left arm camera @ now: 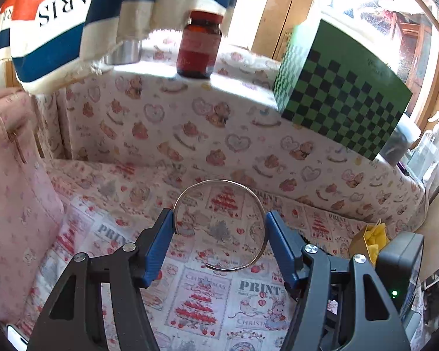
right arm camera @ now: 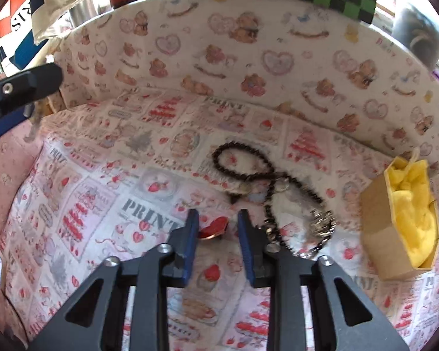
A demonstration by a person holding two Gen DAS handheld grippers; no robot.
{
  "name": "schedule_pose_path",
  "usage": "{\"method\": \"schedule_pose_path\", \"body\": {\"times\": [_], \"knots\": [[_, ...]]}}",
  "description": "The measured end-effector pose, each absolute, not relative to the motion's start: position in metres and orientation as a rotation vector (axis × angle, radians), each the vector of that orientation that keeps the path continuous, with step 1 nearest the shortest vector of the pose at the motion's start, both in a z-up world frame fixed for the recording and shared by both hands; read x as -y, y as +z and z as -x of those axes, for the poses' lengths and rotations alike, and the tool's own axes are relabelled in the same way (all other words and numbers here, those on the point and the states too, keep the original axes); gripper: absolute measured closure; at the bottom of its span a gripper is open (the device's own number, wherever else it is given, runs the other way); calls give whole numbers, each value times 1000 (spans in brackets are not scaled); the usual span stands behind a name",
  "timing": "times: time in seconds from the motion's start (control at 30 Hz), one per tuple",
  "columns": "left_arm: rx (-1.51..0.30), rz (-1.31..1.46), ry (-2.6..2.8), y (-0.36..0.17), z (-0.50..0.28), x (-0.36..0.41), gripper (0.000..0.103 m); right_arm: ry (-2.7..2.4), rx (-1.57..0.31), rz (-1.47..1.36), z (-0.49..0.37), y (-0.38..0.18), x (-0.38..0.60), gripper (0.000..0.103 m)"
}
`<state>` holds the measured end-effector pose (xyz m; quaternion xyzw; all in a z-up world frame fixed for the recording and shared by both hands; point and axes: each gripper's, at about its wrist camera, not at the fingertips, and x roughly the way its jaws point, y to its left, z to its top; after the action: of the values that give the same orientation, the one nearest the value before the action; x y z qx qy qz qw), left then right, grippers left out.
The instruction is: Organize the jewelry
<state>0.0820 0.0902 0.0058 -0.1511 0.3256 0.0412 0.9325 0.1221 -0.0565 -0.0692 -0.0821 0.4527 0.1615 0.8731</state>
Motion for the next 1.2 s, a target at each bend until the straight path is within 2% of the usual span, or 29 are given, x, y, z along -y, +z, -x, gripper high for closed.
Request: {"method": "schedule_pose_path", "body": {"times": [0.07, 0.4, 0.6, 0.77, 1.0, 1.2], "knots": [[-665, 305, 98, 5, -83, -91, 40, 330, -940, 187, -121, -70, 54, 93], [-645, 335, 149, 6, -79, -96, 40, 359, -870, 122, -89, -43, 90, 98], [-601, 320, 152, 9, -74, -94, 40, 399, -709, 39, -72, -8, 134, 98], [-456, 340, 109, 19, -61, -92, 40, 300, -498, 89, -67, 25, 171, 98], [-326, 305, 74, 29, -46, -81, 40, 289, -357, 0, -58, 38, 233, 99], [-325, 230, 25, 24, -45, -55, 40, 288, -457, -142, -83, 22, 275, 99]]}}
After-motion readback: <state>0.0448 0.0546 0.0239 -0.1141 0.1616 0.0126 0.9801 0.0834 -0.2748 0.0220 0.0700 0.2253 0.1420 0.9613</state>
